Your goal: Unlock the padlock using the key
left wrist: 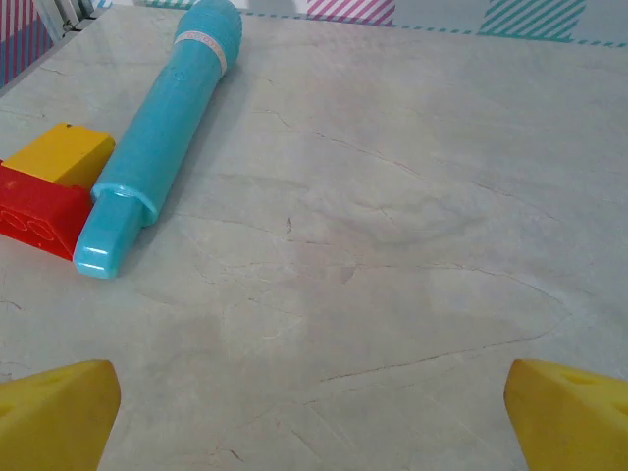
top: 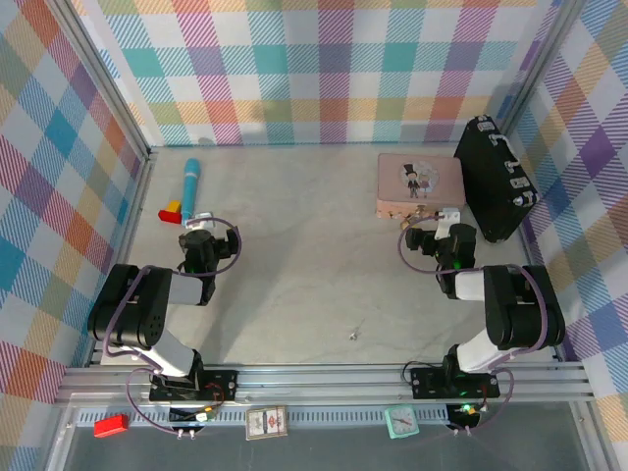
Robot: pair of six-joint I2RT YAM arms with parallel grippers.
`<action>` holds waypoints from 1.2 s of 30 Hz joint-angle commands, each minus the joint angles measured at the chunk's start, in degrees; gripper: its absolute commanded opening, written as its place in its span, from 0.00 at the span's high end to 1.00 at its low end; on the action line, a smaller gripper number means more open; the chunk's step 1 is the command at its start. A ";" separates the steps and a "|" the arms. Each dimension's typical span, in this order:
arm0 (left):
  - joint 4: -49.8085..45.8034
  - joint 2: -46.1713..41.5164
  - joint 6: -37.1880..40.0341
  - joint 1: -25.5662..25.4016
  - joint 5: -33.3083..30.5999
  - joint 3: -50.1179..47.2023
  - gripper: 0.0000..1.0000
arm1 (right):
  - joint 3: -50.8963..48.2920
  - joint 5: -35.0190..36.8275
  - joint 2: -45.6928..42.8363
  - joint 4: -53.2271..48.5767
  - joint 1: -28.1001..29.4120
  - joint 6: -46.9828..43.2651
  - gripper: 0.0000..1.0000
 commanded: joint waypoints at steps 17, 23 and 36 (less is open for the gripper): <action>0.37 0.16 0.72 0.50 0.76 0.64 0.00 | 0.88 -1.08 -0.31 0.78 0.30 -0.16 0.01; 0.36 0.16 0.60 0.54 0.76 0.64 0.00 | 0.86 -1.15 -0.31 0.78 0.27 -0.10 0.01; 9.57 -8.00 5.39 -2.80 2.39 -8.09 0.00 | -6.07 -3.37 -4.22 10.03 2.58 -4.25 0.01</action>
